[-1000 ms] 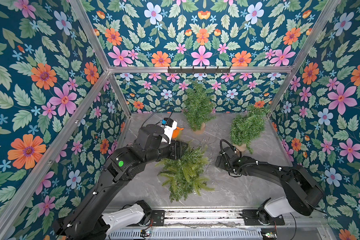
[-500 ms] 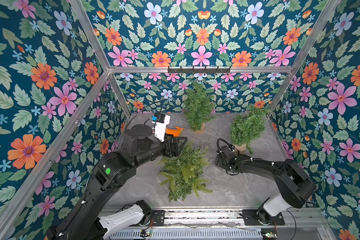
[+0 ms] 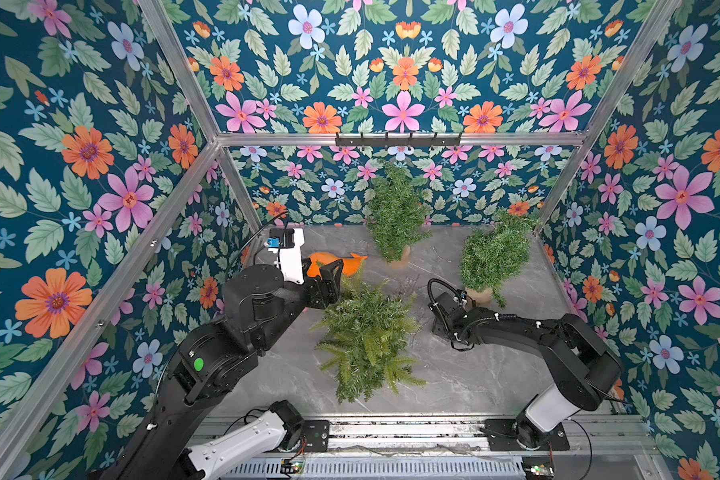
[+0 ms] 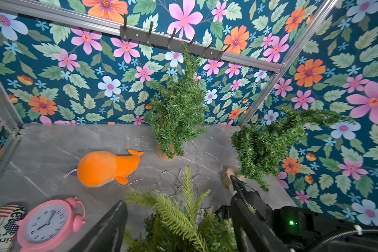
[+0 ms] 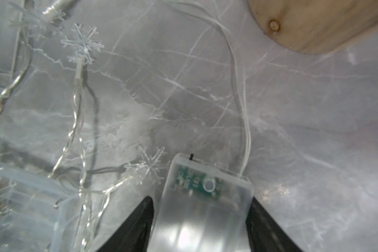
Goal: Wrap string light around the christmas tree
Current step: Place the christmas tree at the center of the board, then pick up the light string from the center of the board.
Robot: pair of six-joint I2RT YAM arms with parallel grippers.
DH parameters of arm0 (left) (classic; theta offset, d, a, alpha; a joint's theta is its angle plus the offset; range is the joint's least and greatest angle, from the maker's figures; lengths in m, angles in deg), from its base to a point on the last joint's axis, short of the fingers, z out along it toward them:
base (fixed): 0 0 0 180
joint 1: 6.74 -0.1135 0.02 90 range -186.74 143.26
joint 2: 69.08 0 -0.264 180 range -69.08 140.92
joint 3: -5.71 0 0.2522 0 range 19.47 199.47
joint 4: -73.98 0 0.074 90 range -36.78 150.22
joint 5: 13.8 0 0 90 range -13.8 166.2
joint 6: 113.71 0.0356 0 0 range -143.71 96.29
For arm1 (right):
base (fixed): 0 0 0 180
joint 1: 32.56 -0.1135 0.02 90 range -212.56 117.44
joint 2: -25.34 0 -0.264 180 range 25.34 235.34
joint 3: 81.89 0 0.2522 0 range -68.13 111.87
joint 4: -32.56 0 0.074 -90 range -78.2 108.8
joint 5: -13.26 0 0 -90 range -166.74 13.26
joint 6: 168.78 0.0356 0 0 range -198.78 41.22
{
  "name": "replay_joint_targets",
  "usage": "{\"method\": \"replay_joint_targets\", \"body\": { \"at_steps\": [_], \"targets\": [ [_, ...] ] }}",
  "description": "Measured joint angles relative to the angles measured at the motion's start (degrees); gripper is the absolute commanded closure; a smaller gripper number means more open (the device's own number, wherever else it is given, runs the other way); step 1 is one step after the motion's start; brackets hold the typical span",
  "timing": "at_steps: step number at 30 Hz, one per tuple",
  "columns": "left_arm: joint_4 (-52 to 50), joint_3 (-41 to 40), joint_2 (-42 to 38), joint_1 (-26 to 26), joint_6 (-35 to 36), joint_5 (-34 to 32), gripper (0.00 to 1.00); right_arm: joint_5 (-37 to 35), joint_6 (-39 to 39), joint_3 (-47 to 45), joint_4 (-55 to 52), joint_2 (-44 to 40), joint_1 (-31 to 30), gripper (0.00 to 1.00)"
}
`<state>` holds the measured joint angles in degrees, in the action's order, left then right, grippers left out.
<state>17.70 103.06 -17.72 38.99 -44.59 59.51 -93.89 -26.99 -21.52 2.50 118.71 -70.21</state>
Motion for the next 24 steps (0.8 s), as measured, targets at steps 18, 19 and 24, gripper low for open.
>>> {"method": "replay_joint_targets", "body": {
  "at_steps": [18,19,24],
  "targets": [
    [2.1,4.66,6.27,0.0,10.49,-4.52,0.22,5.62,-8.98,3.19,-16.09,-30.53,0.0,0.57],
    [2.19,6.29,7.61,0.0,11.21,-5.05,0.21,5.92,-10.54,5.09,-17.03,-31.95,0.0,0.57],
    [3.02,14.51,14.99,-0.07,16.2,-6.32,0.16,8.35,-17.75,16.2,-21.05,-34.67,0.07,0.57]
  ]
}}
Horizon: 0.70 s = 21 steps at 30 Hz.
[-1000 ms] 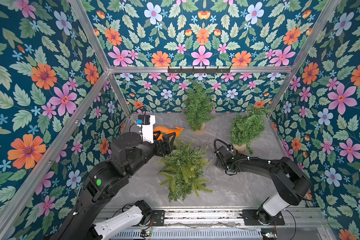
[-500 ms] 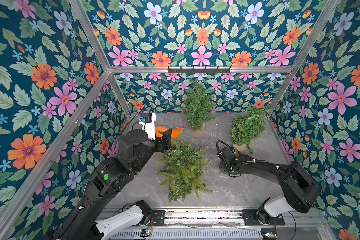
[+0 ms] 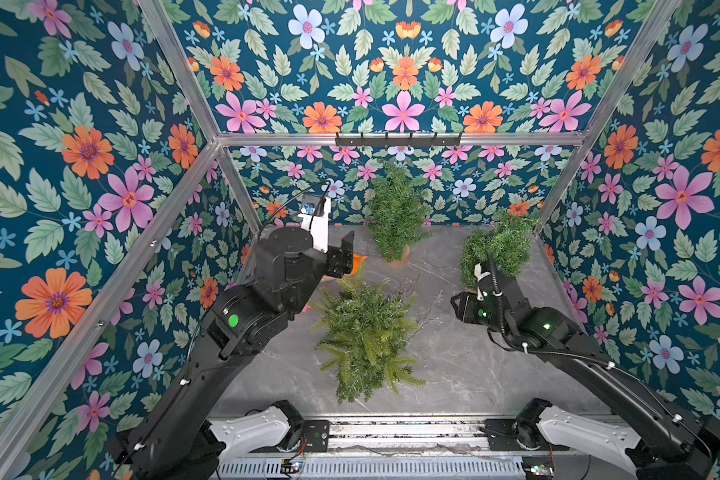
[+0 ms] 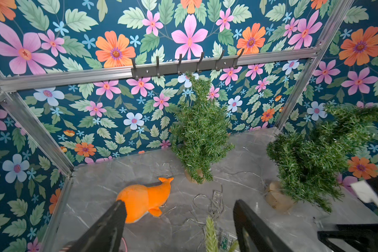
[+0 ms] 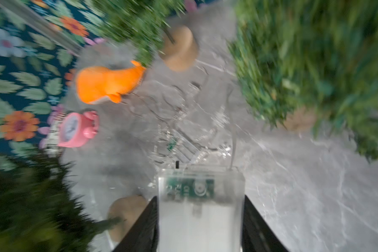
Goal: Wrap string light around the christmas tree
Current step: Pick up the light string from the center of the board.
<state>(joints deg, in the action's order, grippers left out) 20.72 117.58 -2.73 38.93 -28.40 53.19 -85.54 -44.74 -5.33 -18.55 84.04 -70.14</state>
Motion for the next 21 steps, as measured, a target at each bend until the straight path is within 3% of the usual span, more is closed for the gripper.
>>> {"method": "replay_joint_targets", "body": {
  "at_steps": [11,18,21],
  "targets": [
    [2.54,11.8,11.54,-3.78,6.8,6.95,0.13,0.79,-11.13,22.88,-3.15,1.79,-0.07,0.57],
    [5.09,14.1,15.13,-12.96,4.61,22.29,0.15,1.09,-15.23,29.31,5.2,1.88,-0.07,0.57],
    [6.08,13.29,16.22,-13.66,4.96,29.83,0.15,1.33,-16.44,30.34,11.26,1.92,-0.07,0.56]
  ]
}}
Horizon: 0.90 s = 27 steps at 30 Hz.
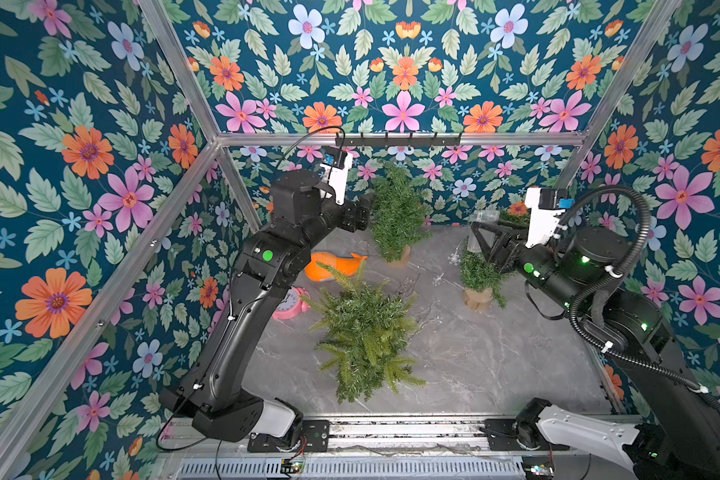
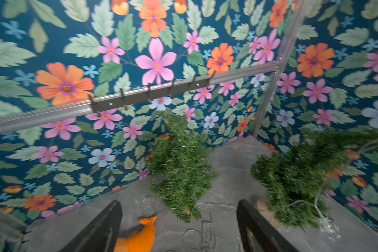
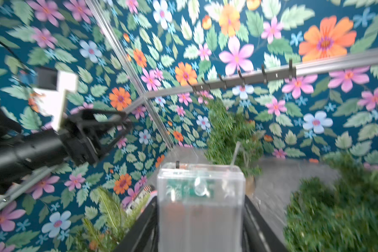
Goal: Wrap string light around the christmas tree
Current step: Pick up the light string from the center of the board.
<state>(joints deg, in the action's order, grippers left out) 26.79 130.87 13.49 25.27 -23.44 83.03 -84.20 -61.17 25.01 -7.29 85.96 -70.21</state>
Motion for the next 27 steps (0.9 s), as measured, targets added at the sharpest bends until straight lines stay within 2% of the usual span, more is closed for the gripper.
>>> {"method": "replay_joint_targets", "body": {
  "at_steps": [3,9,13,19,23,27],
  "targets": [
    [3.13,-4.07,-0.83,0.15,2.05,6.84,0.13,0.42,-0.55,-0.76,7.37,-0.17,0.0,0.56],
    [11.98,-14.12,-3.54,-0.11,7.78,13.57,0.05,2.95,-0.61,-2.43,22.18,0.44,0.02,0.55],
    [15.96,-16.72,-2.56,-0.09,10.69,18.73,0.02,4.35,0.24,-1.42,31.06,1.84,0.0,0.56],
    [19.04,-17.22,0.5,0.22,10.82,26.12,0.02,4.94,1.68,0.2,41.2,3.13,0.02,0.56],
    [21.53,-18.23,0.07,3.1,9.68,28.44,0.03,5.81,2.25,2.12,44.96,3.96,0.02,0.56],
    [24.09,-20.63,-2.73,9.44,10.08,28.44,0.03,5.7,3.48,3.5,47.45,3.98,0.02,0.57]
  ]
}}
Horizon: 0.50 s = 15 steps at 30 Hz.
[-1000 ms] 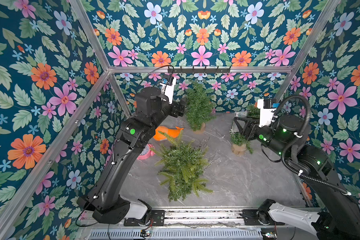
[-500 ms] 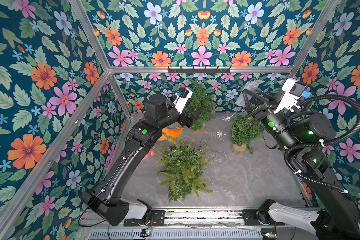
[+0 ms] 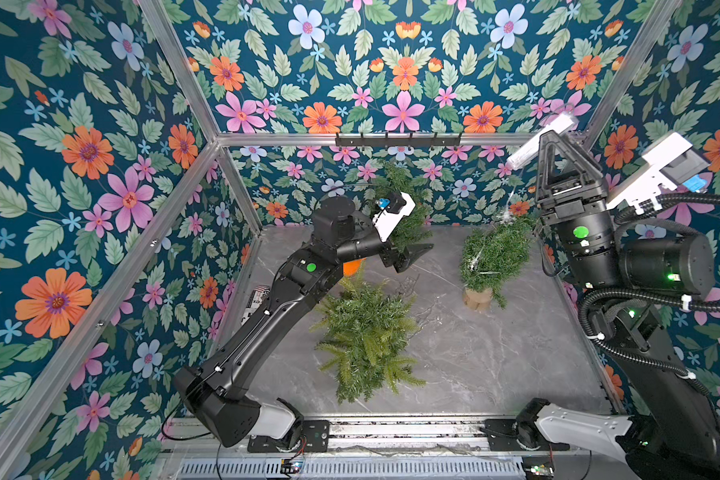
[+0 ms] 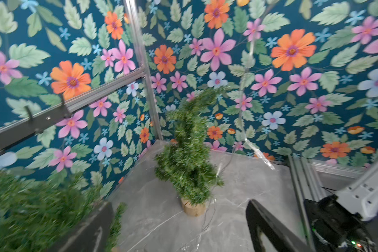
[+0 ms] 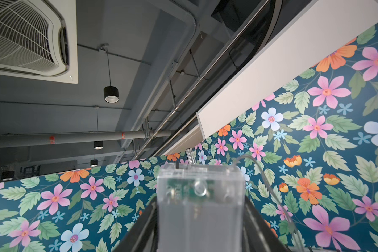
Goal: Wrap string light around the christmas tree
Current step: Pick up the light string from the center of the board.
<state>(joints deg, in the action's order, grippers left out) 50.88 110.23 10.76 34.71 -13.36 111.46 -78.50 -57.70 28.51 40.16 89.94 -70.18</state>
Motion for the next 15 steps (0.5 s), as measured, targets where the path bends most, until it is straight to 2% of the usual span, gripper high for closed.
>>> {"method": "replay_joint_targets", "body": {
  "at_steps": [4,8,15],
  "targets": [
    [0.76,-1.29,-0.11,3.28,2.01,-0.42,0.03,-1.49,1.55,1.27,1.09,-0.31,0.0,0.57],
    [-1.46,1.22,3.89,6.03,3.65,-3.48,0.01,-1.46,2.93,2.82,1.18,-0.35,0.04,0.57],
    [-2.05,2.62,6.51,18.53,6.43,-11.1,0.01,-1.68,4.09,5.49,-0.15,-1.05,0.02,0.57]
  ]
}}
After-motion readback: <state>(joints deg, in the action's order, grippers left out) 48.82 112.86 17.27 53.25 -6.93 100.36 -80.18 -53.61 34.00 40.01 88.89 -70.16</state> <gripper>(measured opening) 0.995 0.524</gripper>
